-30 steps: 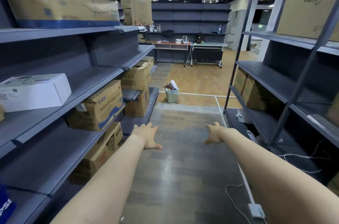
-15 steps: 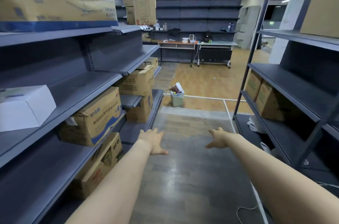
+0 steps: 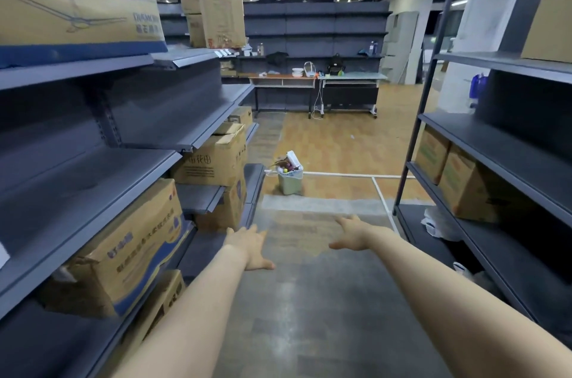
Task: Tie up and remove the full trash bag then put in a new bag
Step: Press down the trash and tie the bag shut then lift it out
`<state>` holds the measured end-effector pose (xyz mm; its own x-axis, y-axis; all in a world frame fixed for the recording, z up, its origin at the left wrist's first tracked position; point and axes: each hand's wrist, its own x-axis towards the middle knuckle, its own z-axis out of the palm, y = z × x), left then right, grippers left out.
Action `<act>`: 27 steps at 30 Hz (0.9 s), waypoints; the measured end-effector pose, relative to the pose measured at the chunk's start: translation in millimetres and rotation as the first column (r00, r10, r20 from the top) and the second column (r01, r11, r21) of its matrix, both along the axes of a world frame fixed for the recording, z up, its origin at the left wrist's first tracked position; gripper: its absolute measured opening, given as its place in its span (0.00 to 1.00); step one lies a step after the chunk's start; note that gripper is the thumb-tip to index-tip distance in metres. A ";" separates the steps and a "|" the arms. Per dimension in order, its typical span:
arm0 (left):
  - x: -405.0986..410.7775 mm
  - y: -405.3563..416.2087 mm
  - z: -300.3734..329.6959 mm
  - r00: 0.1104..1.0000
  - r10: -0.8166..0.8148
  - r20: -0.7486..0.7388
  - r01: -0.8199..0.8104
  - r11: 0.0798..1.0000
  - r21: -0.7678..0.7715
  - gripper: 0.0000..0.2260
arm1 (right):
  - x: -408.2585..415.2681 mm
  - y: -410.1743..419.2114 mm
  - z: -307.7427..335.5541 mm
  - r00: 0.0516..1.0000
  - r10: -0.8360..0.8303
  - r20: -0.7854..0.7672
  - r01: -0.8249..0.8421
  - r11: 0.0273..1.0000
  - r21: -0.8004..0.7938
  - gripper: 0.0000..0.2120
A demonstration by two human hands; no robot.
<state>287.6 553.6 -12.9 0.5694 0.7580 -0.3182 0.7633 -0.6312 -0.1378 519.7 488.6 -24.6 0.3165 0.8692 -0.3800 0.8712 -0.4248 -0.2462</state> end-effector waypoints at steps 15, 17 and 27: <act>135.7 130.0 1.6 0.995 0.068 0.076 -0.066 0.998 -0.025 0.37 | 145.8 139.2 -1.3 1.000 0.008 -0.006 -0.008 1.000 -0.017 0.36; 149.0 143.7 0.6 0.994 0.077 0.073 -0.075 0.997 -0.030 0.38 | 160.8 153.0 -1.8 1.000 0.016 -0.008 -0.016 0.999 -0.030 0.36; 203.3 224.4 -16.5 0.993 0.102 0.065 -0.097 0.992 -0.076 0.38 | 215.8 233.2 -15.2 0.999 0.053 -0.003 -0.053 0.995 -0.084 0.37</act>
<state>490.9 778.0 -29.4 0.5147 0.7881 -0.3376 0.8287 -0.5583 -0.0397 735.5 721.8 -39.9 0.2705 0.8495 -0.4531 0.8927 -0.3974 -0.2122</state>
